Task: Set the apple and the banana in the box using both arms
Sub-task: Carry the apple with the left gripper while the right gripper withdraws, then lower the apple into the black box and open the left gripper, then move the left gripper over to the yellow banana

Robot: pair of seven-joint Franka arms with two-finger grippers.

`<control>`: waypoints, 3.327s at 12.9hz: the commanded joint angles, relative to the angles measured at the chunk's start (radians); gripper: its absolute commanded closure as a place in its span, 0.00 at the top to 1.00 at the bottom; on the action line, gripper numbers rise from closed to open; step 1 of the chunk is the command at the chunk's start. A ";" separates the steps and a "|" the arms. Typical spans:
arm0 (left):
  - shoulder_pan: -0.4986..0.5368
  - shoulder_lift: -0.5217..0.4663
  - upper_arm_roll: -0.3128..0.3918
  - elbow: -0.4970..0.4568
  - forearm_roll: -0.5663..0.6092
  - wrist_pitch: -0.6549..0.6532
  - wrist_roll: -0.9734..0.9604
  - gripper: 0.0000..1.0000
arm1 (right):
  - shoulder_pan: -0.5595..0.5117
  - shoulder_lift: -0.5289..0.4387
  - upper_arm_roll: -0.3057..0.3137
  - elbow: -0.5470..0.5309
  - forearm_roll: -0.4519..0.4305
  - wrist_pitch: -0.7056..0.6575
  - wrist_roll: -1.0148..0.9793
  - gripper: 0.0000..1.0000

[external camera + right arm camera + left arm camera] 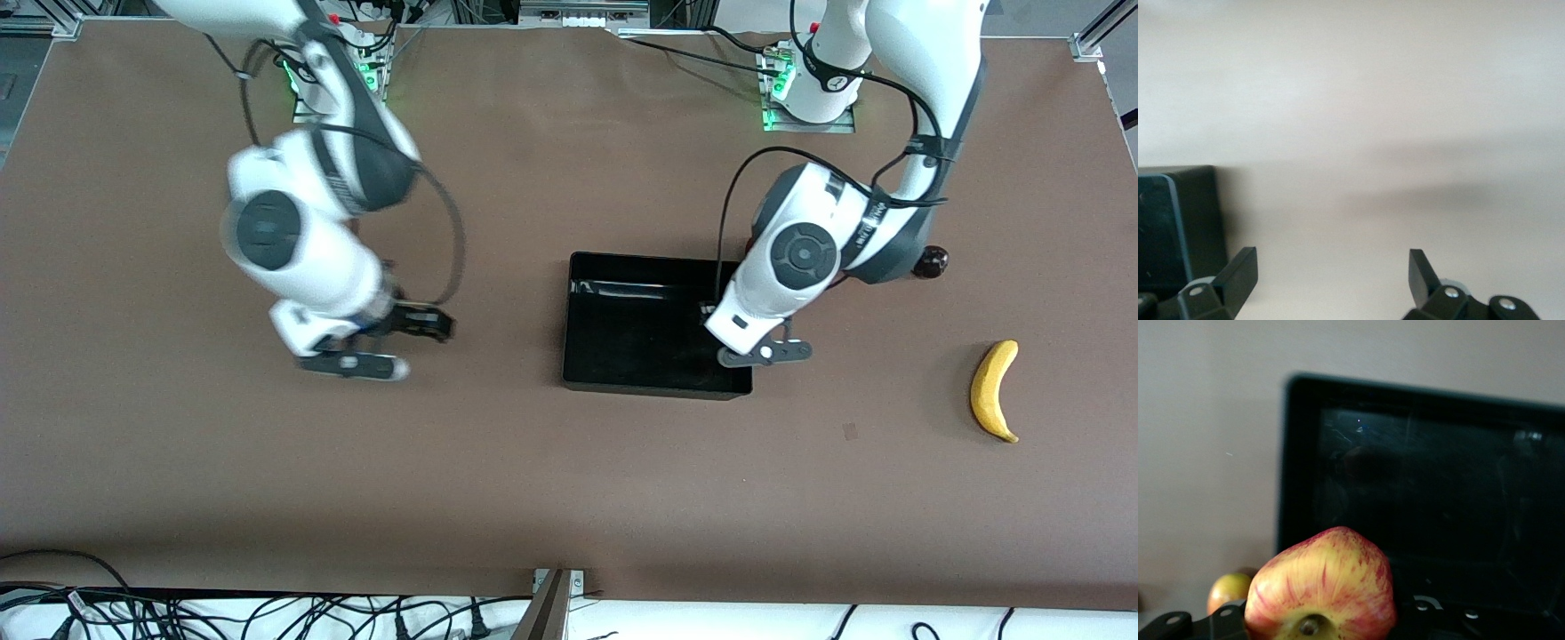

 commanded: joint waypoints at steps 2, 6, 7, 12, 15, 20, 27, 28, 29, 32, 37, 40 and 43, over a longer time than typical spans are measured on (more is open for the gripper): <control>-0.041 0.036 -0.062 0.001 0.056 0.007 -0.013 0.00 | -0.103 -0.194 -0.001 -0.095 0.015 -0.159 -0.134 1.00; -0.063 0.094 -0.102 -0.013 0.070 0.158 -0.090 0.00 | -0.209 -0.438 0.000 -0.323 0.014 -0.175 -0.272 1.00; -0.072 0.112 -0.102 -0.015 0.072 0.179 -0.110 0.00 | -0.227 -0.484 0.000 -0.372 0.012 -0.165 -0.281 1.00; -0.094 0.217 -0.140 -0.058 0.209 0.313 -0.255 0.00 | -0.266 -0.528 -0.001 -0.420 -0.029 -0.150 -0.377 1.00; -0.108 0.258 -0.142 -0.069 0.257 0.360 -0.311 0.00 | -0.266 -0.496 0.000 -0.361 -0.057 -0.155 -0.373 1.00; -0.104 0.235 -0.143 -0.070 0.256 0.320 -0.413 1.00 | -0.263 -0.480 0.002 -0.316 -0.132 -0.176 -0.378 1.00; -0.059 0.065 -0.047 0.081 0.023 -0.133 -0.164 1.00 | -0.266 -0.459 0.000 -0.298 -0.144 -0.175 -0.366 1.00; -0.034 0.059 -0.019 0.114 0.004 -0.204 -0.086 1.00 | -0.266 -0.459 0.000 -0.298 -0.143 -0.170 -0.364 1.00; -0.014 0.047 0.019 0.128 0.000 -0.265 0.013 1.00 | -0.267 -0.457 0.000 -0.296 -0.141 -0.170 -0.364 1.00; 0.046 0.027 0.180 0.128 0.012 -0.317 0.381 1.00 | -0.267 -0.457 0.000 -0.296 -0.139 -0.170 -0.363 1.00; 0.150 0.086 0.393 0.115 0.145 -0.118 0.875 1.00 | -0.267 -0.457 0.000 -0.296 -0.138 -0.170 -0.361 1.00; 0.257 0.134 0.400 0.111 0.162 0.017 1.019 1.00 | -0.267 -0.457 0.000 -0.296 -0.138 -0.168 -0.360 1.00; 0.329 0.187 0.395 0.103 0.246 0.142 1.044 1.00 | -0.269 -0.457 0.000 -0.296 -0.138 -0.170 -0.360 1.00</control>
